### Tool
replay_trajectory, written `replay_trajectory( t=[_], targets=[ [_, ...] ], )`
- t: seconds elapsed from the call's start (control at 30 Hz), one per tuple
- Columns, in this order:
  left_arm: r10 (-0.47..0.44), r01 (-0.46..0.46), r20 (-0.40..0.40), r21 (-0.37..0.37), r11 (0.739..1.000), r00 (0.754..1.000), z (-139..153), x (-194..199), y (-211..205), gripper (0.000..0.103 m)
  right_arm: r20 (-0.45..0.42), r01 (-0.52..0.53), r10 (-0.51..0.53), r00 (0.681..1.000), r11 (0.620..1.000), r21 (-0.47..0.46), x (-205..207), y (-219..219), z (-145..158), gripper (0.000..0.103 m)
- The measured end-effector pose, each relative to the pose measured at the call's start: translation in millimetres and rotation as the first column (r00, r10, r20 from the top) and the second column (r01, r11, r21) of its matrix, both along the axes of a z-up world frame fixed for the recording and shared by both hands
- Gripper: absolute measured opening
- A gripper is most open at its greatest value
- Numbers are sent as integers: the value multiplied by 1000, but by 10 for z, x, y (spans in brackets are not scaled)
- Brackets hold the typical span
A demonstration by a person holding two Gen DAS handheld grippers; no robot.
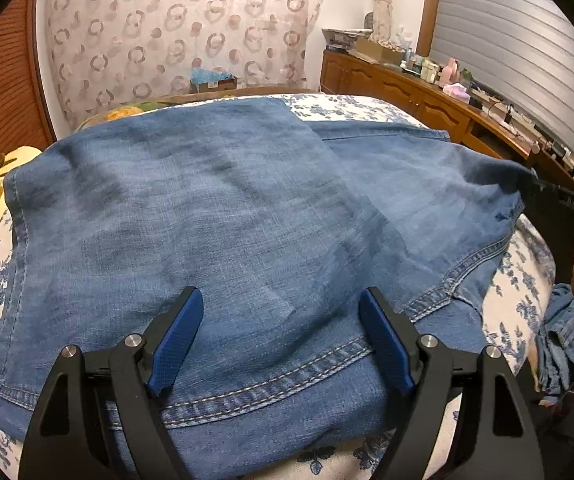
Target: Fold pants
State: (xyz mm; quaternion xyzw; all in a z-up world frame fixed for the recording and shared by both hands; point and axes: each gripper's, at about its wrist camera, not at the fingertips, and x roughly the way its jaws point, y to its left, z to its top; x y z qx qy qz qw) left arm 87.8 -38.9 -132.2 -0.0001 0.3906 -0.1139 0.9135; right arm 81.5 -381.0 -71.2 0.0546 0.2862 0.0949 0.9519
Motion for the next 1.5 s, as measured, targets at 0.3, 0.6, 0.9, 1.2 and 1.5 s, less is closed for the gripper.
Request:
replay_trajectory(
  t=[0.3, 0.6, 0.9, 1.2, 1.5],
  targets=[
    [38, -37, 65, -14, 999, 997, 278, -164, 182, 81, 140, -190, 195, 971, 981, -48, -23, 614, 636, 13],
    [99, -94, 149, -37, 995, 984, 587, -421, 550, 82, 245, -447, 456, 856, 889, -93, -117, 1482, 1199, 13],
    [139, -134, 159, -43, 990, 978, 637, -486, 780, 81, 119, -581, 596, 794, 802, -139, 120, 1890, 1061, 27],
    [137, -131, 147, -51, 990, 980, 596, -445, 811, 81, 52, -561, 575, 816, 811, -167, 402, 1888, 988, 44],
    [116, -113, 108, -28, 993, 987, 440, -259, 757, 82, 23, -499, 508, 861, 853, -153, 128, 2012, 723, 53]
  ],
)
